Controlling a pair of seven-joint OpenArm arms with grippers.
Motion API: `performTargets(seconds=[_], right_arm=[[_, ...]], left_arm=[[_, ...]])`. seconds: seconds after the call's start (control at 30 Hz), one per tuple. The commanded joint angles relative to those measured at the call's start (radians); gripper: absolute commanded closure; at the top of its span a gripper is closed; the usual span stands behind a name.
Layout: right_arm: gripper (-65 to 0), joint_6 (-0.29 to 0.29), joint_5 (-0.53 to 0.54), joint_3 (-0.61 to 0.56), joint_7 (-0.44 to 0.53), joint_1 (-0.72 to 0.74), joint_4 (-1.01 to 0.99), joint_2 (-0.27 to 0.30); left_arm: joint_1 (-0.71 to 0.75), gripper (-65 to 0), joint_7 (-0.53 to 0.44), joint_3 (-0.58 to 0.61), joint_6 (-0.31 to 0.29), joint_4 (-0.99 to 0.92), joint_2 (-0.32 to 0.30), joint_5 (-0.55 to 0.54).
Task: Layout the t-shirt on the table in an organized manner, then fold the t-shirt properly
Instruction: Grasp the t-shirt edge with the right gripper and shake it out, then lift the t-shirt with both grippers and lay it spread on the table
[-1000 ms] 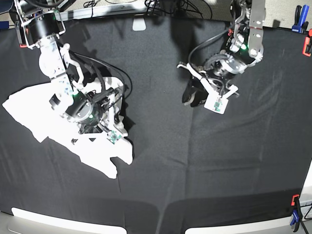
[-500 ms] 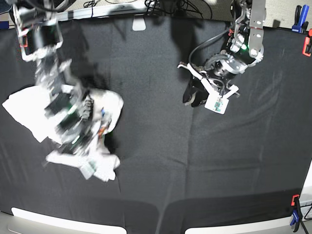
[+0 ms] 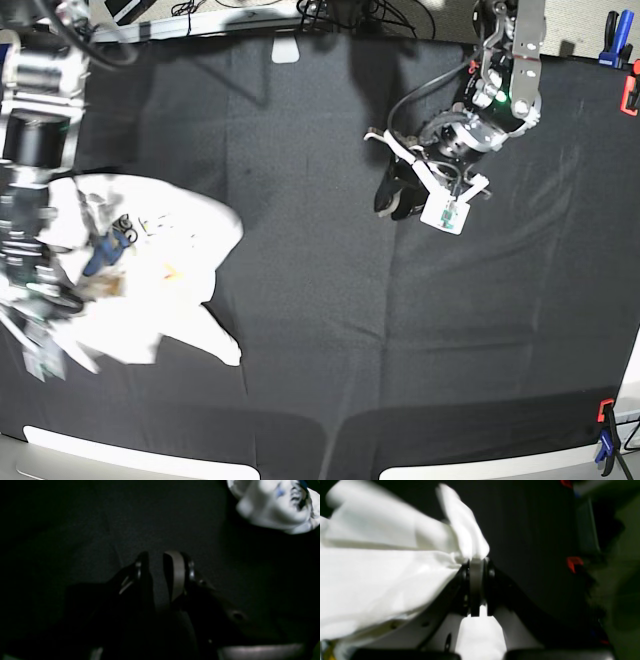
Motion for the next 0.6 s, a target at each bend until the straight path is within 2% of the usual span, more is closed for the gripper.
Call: performTargets(seconds=[0.0, 0.1, 0.17, 0.37, 0.43, 0.57], right_arm=[[0.0, -0.012, -0.006, 0.025, 0.038, 0.037, -0.002, 0.045], [0.0, -0.013, 0.003, 0.063, 0.040, 0.036, -0.021, 0.097], [0.0, -0.013, 0.033, 0.073, 0.023, 0.037, -0.020, 0.127], [0.0, 0.001, 0.085, 0.073, -0.047, 0.036, -0.020, 0.171], [0.0, 0.069, 0.179, 0.073, -0.048, 0.036, -0.014, 0.177], [0.0, 0.268, 0.417, 0.073, -0.120, 0.036, 0.066, 0.171]], left_arm=[[-0.008, -13.0, -0.031, 0.002, -0.003, 0.018, 0.000, -0.037], [-0.012, -13.0, -0.050, 0.002, -0.008, 0.018, 0.005, -0.102], [-0.018, -13.0, -0.061, 0.002, -0.033, 0.018, 0.026, -0.107], [-0.051, -13.0, -0.047, 0.003, -0.089, 0.018, 0.133, -0.107], [-0.066, -13.0, -0.043, 0.003, -0.095, 0.018, 0.157, -0.107], [-0.108, -13.0, -0.023, 0.030, -0.094, 0.018, 0.166, -0.106]])
